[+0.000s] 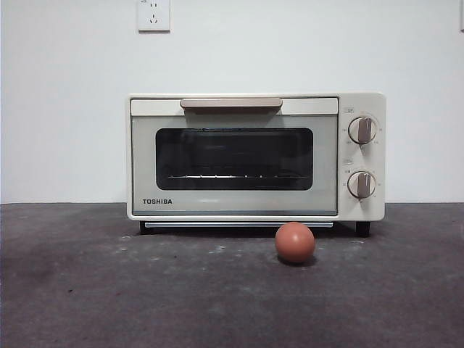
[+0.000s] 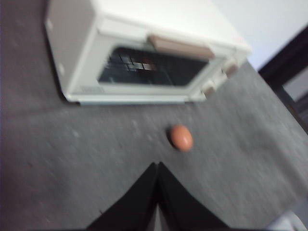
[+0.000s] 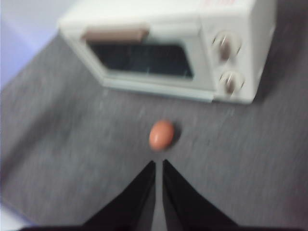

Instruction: Eggoven

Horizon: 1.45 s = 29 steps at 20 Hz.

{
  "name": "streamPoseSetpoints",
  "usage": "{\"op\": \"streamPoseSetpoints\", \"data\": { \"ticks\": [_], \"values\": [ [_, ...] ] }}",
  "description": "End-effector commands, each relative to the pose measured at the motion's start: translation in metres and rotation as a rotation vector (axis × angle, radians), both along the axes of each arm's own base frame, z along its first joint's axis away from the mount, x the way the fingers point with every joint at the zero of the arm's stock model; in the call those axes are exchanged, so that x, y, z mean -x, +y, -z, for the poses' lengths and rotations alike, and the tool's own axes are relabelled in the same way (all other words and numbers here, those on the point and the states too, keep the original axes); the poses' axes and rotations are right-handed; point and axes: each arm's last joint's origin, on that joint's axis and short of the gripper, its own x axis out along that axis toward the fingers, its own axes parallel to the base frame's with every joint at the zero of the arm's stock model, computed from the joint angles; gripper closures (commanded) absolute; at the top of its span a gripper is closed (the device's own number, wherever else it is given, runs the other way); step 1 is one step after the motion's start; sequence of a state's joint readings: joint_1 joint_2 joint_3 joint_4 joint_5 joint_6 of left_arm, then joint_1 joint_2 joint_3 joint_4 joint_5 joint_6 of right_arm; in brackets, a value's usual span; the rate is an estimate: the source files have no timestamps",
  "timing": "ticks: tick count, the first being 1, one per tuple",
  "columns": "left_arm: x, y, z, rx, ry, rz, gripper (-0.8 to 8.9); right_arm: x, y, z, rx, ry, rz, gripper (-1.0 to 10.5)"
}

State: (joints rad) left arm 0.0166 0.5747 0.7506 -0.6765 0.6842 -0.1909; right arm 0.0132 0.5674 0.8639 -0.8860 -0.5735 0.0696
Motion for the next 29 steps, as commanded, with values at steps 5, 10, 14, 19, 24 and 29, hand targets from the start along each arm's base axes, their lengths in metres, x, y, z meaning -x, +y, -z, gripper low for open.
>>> {"op": "streamPoseSetpoints", "data": {
  "ticks": [5, 10, 14, 19, 24, 29],
  "values": [
    [-0.004, -0.004, 0.000, -0.046, 0.045, 0.083, 8.06, -0.002, 0.005, -0.004, 0.062, 0.016, -0.101, 9.4],
    [-0.004, -0.005, 0.000, -0.046, 0.045, 0.086, 8.06, -0.004, 0.006, -0.006, 0.048, 0.006, -0.096, 6.3],
    [-0.004, -0.005, 0.000, -0.046, 0.045, 0.086, 8.06, -0.010, 0.007, -0.004, 0.016, 0.053, -0.081, 5.4],
    [-0.005, -0.005, 0.000, -0.046, 0.042, 0.086, 8.06, -0.033, 0.016, 0.003, -0.016, 0.152, -0.105, 5.4],
    [-0.005, -0.005, -0.002, -0.046, 0.027, 0.086, 8.06, -0.078, 0.048, 0.014, -0.029, 0.200, -0.133, 5.4],
    [-0.005, -0.005, -0.002, -0.046, 0.026, 0.086, 8.06, -0.119, 0.094, 0.048, 0.059, 0.263, -0.092, 5.5]
  ]
}}
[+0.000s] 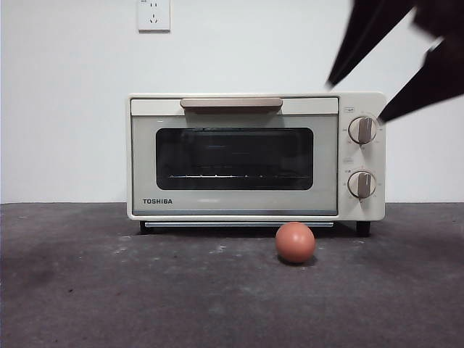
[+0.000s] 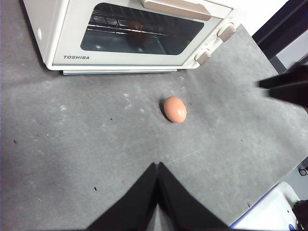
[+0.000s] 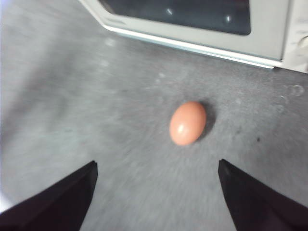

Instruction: Eggoven

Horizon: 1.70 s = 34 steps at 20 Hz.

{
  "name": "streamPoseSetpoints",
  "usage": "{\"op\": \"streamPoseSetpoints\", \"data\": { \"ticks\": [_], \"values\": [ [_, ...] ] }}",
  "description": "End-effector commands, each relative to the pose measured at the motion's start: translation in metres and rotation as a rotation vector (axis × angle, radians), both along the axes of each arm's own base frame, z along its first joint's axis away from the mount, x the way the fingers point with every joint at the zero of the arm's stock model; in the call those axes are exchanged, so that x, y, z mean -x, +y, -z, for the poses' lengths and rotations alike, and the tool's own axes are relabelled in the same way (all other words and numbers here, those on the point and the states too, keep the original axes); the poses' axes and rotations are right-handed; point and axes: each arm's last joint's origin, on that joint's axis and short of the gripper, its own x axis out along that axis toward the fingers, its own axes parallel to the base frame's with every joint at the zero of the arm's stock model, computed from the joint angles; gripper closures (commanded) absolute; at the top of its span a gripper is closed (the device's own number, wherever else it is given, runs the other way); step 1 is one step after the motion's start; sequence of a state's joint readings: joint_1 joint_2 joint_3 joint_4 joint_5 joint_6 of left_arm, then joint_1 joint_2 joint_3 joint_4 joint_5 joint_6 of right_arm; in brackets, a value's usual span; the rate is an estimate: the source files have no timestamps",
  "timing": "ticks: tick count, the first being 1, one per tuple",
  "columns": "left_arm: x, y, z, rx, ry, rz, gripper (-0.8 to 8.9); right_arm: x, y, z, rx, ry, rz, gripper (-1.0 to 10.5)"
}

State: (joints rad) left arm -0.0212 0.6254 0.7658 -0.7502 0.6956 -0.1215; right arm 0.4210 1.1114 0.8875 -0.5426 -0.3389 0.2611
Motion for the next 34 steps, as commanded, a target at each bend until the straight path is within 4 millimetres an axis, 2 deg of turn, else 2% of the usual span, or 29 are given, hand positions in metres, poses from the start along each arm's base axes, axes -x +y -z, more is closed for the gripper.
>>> {"op": "streamPoseSetpoints", "data": {
  "ticks": [1, 6, 10, 14, 19, 26, 34],
  "values": [
    [0.000, 0.000, -0.007, -0.004, -0.038, 0.011, 8.06, -0.017, 0.021, 0.011, 0.008, 0.018, 0.024, 5.5],
    [0.000, 0.000, -0.007, -0.004, -0.037, 0.011, 8.06, -0.046, 0.054, 0.048, 0.114, 0.067, 0.071, 5.5],
    [0.000, 0.000, -0.007, -0.004, -0.038, 0.011, 8.06, -0.067, 0.072, 0.068, 0.186, 0.096, 0.088, 5.5],
    [0.000, 0.000, -0.007, -0.004, -0.038, 0.011, 8.06, -0.081, 0.083, 0.088, 0.231, 0.133, 0.090, 5.5],
    [0.000, 0.000, -0.007, -0.004, -0.038, 0.011, 8.06, -0.087, 0.089, 0.110, 0.269, 0.180, 0.090, 5.5],
    [-0.002, 0.000, -0.007, -0.005, -0.034, 0.011, 8.06, -0.089, 0.090, 0.122, 0.286, 0.205, 0.090, 6.1],
    [-0.002, 0.000, -0.007, -0.005, -0.034, 0.011, 8.06, -0.089, 0.090, 0.122, 0.287, 0.215, 0.087, 8.6]
  ]
}}
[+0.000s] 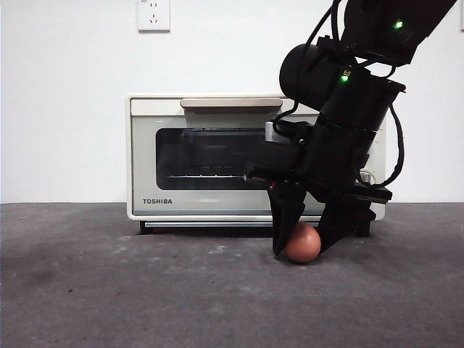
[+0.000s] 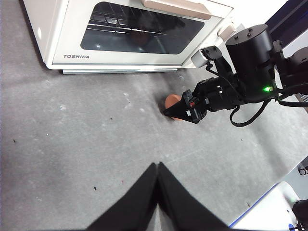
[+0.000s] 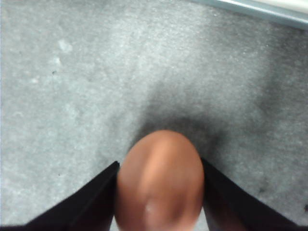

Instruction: Eggoven

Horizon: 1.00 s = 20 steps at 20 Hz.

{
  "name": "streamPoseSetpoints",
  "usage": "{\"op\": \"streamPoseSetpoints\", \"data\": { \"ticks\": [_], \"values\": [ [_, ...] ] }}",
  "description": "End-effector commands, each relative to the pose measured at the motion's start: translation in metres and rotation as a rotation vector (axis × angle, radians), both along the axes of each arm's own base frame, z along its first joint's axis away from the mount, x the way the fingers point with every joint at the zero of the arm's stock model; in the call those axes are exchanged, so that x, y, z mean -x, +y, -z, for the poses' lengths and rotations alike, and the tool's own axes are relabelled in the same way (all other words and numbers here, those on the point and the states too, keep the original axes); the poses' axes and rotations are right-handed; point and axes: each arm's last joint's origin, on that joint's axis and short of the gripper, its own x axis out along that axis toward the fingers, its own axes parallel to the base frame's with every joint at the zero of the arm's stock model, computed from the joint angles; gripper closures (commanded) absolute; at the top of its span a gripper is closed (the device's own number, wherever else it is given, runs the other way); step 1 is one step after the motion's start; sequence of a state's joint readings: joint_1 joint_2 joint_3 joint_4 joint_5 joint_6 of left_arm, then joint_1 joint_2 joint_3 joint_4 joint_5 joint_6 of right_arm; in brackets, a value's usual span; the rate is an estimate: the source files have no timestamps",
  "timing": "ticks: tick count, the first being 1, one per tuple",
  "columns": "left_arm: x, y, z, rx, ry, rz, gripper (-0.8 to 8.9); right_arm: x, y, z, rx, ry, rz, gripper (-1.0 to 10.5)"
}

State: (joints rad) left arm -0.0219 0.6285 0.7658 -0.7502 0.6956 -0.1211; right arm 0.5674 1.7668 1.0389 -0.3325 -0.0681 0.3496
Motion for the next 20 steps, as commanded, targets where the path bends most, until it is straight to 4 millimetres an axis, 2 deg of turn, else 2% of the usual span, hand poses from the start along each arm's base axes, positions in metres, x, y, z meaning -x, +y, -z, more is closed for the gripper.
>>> {"op": "streamPoseSetpoints", "data": {
  "ticks": [1, 4, 7, 13, 17, 20],
  "values": [
    [-0.001, 0.000, -0.007, -0.004, -0.036, 0.010, 8.06, -0.002, 0.005, 0.004, -0.005, 0.021, -0.002, 8.9],
    [-0.002, 0.000, -0.007, -0.004, -0.038, 0.010, 8.06, -0.001, 0.005, 0.002, -0.009, 0.017, -0.008, 9.4],
    [-0.006, 0.000, -0.008, 0.005, -0.040, 0.004, 8.06, 0.002, 0.003, -0.012, -0.024, -0.008, -0.018, 9.4],
    [-0.030, -0.012, -0.014, 0.051, -0.093, 0.028, 8.06, 0.030, -0.010, -0.073, -0.083, -0.111, -0.080, 9.4],
    [-0.054, -0.035, -0.025, 0.008, -0.153, 0.014, 8.06, 0.059, -0.030, -0.122, -0.131, -0.225, -0.102, 9.4],
    [-0.082, -0.059, -0.038, -0.024, -0.199, 0.021, 8.06, 0.085, -0.047, -0.154, -0.183, -0.325, -0.105, 9.4]
  ]
}}
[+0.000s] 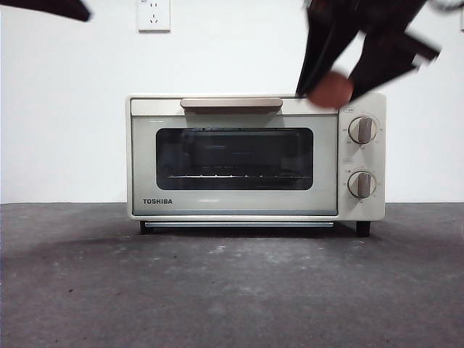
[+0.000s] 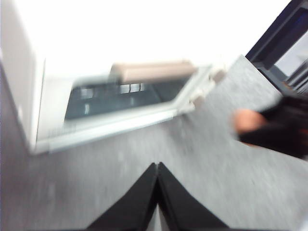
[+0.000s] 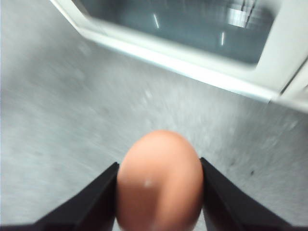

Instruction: Eggoven

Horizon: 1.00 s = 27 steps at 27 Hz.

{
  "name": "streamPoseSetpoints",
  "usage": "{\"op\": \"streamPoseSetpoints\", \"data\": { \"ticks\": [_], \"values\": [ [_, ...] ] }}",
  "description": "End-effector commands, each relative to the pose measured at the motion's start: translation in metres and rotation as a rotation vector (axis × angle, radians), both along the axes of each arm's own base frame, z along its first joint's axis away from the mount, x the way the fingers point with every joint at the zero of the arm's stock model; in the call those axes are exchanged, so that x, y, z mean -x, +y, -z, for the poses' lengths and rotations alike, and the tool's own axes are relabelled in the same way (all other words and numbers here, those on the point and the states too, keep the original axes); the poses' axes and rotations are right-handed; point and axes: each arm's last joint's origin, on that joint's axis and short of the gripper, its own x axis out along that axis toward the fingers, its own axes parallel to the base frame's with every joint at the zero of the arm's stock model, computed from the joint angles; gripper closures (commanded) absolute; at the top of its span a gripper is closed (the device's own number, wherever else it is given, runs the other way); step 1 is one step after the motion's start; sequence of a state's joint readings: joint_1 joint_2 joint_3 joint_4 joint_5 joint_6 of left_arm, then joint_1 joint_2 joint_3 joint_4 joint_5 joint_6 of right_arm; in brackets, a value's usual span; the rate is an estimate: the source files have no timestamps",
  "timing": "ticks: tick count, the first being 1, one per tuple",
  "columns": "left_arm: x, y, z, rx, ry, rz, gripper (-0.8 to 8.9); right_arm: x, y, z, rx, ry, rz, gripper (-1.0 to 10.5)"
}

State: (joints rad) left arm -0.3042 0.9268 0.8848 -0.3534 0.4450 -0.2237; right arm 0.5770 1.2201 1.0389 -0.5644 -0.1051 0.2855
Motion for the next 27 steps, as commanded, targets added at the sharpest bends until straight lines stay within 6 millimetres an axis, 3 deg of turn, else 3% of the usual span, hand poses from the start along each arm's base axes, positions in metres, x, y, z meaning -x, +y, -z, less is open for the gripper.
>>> {"op": "streamPoseSetpoints", "data": {
  "ticks": [1, 4, 14, 20, 27],
  "values": [
    [-0.023, -0.018, -0.013, -0.011, -0.042, 0.008, 8.06, 0.016, -0.008, -0.022, -0.035, -0.078, -0.020, 9.4],
    [-0.053, -0.040, -0.016, -0.046, -0.055, 0.029, 8.06, 0.037, -0.022, -0.041, -0.071, -0.143, -0.024, 9.4],
    [-0.118, -0.084, -0.005, -0.125, -0.024, 0.073, 8.06, 0.075, -0.047, -0.065, -0.134, -0.242, -0.022, 9.4],
    [-0.138, -0.099, 0.010, -0.134, -0.008, 0.086, 8.06, 0.089, -0.056, -0.071, -0.154, -0.276, -0.019, 9.4],
    [-0.145, -0.110, 0.023, -0.195, -0.026, 0.035, 8.06, 0.096, -0.061, -0.073, -0.159, -0.289, -0.016, 9.4]
  ]
}}
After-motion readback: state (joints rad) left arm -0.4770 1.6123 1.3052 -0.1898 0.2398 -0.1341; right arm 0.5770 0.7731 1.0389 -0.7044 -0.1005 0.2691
